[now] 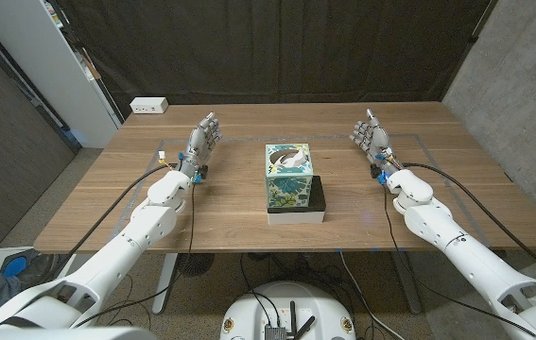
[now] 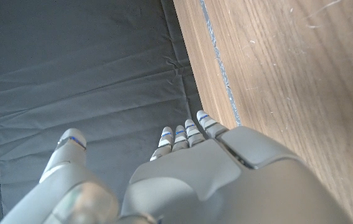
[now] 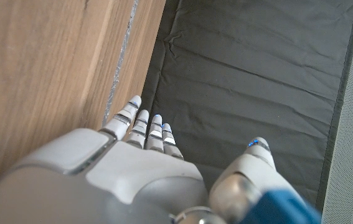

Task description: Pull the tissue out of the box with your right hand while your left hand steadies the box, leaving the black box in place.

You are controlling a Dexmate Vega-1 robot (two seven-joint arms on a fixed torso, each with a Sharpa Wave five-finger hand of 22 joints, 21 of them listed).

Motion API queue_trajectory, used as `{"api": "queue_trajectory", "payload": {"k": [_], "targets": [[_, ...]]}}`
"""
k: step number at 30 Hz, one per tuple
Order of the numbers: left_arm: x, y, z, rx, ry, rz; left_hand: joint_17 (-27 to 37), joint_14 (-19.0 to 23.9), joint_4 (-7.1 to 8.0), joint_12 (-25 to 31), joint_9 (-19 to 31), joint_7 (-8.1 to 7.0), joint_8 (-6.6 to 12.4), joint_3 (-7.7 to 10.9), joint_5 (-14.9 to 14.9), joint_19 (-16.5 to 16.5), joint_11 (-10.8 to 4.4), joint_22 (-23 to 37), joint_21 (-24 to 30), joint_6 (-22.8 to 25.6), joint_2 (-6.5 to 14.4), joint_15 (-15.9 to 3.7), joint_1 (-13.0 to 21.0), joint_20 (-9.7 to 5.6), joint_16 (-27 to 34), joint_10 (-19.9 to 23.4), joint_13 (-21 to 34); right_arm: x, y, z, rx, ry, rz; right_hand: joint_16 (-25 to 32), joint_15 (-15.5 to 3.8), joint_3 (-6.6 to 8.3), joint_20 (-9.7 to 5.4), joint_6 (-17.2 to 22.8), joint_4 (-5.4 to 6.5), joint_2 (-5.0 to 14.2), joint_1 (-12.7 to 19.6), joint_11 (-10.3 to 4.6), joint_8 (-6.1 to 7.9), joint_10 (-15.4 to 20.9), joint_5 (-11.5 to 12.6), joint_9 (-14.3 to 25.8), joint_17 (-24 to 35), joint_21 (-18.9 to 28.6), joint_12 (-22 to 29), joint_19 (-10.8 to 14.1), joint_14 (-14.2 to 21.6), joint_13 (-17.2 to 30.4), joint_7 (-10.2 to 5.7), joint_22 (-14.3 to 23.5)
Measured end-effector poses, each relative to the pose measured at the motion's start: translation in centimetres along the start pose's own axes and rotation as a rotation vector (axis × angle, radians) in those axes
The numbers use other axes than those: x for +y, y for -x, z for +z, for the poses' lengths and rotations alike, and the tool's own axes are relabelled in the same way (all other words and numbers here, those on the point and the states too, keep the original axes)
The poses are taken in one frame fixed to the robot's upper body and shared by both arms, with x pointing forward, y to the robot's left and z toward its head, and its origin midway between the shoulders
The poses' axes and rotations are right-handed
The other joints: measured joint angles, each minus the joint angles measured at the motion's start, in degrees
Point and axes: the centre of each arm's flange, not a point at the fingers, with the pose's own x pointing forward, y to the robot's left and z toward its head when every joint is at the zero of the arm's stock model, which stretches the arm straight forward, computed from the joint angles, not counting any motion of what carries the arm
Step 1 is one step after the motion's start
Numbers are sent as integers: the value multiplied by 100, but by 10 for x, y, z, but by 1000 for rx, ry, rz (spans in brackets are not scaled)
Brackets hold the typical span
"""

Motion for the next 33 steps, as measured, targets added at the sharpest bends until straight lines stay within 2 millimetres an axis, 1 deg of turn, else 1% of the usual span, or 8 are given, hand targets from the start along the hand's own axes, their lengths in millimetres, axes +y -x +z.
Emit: {"api": "queue_trajectory", "payload": {"k": [6, 10, 13, 16, 20, 24, 28, 33], "targets": [[0, 0, 0, -8, -9, 7, 0, 52, 0, 41, 0, -1, 0, 0, 0, 85, -12, 26, 44, 87, 30, 50, 30, 23, 22, 53, 0, -1, 2, 2, 0, 17, -9, 0, 0, 0, -21, 0, 0, 0, 0, 0, 0, 0, 0, 0, -4, 0, 0, 20, 0, -19, 0, 0], [0, -1, 0, -17, -8, 10, -1, 94, 0, 45, 0, -22, 0, 0, 15, 151, -16, 26, 44, 104, 30, 8, 30, 17, 41, 95, 0, -1, 2, 3, -1, 22, -12, 0, 0, 1, -19, 0, -1, 0, 0, 0, 0, 0, 0, 0, -17, 0, 0, 21, 0, -27, 0, 0], [0, -2, 0, -18, -12, 14, -1, 347, -36, 85, 11, -21, 34, 36, 21, 499, -115, 28, 165, 292, 68, -74, 67, 24, 90, 304, -1, -2, 2, 5, -3, 28, -14, 0, 21, 16, 0, 0, -16, 0, 0, 10, 0, 10, 0, -1, -17, 0, 0, 41, 21, -49, -1, 0], [-1, -3, -1, -19, -16, 28, 27, 701, -42, 184, 26, 22, 101, 77, 44, 836, -152, 64, 262, 625, 64, -148, 151, -7, 164, 629, 26, -2, 2, 5, -5, 31, -14, 0, 30, 16, 0, 0, -16, 0, 0, 21, 0, 21, 0, -1, -23, 0, 8, 41, 30, -49, -1, -1], [0, -4, 0, -21, -24, 61, 53, 1199, -139, 318, 51, 45, 223, 174, 87, 1276, -194, 100, 389, 1131, 72, -207, 461, -61, 265, 1107, 75, -3, 2, 7, -7, 34, -14, 41, 30, 16, 0, 16, -16, 15, 15, 43, 0, 43, 0, -1, -45, 0, 22, 41, 30, -72, 15, -1], [-1, -5, 1, -23, -42, 91, 53, 1575, -198, 400, 76, 65, 271, 297, 131, 1607, -206, 105, 485, 1417, -2, -264, 904, -39, 332, 1439, 106, -3, 0, 9, -12, 37, -13, 42, 30, 16, 0, 31, -16, 38, 38, 53, 0, 53, 0, -14, -44, 0, 22, 40, 30, -82, 30, -1], [-1, -4, 3, -18, -86, 115, 53, 1601, -208, 400, 79, 59, 271, 361, 157, 1677, -209, 105, 489, 1452, -67, -250, 1199, 2, 310, 1494, 132, -2, -1, 11, -18, 40, -10, 41, 61, 16, 41, 31, -16, 38, 38, 61, 0, 62, 0, -16, -67, 0, 22, 81, 61, -100, 30, -1], [0, -2, 4, -20, -166, 134, 53, 1562, -190, 357, 105, 20, 271, 381, 172, 1588, -262, 97, 417, 1457, -257, -231, 1586, 50, 226, 1446, 183, -1, -2, 12, -19, 43, -8, 41, 61, 40, 41, 31, -40, 38, 37, 61, 0, 62, 0, -16, -70, 0, 22, 81, 61, -126, 30, -2]]}}
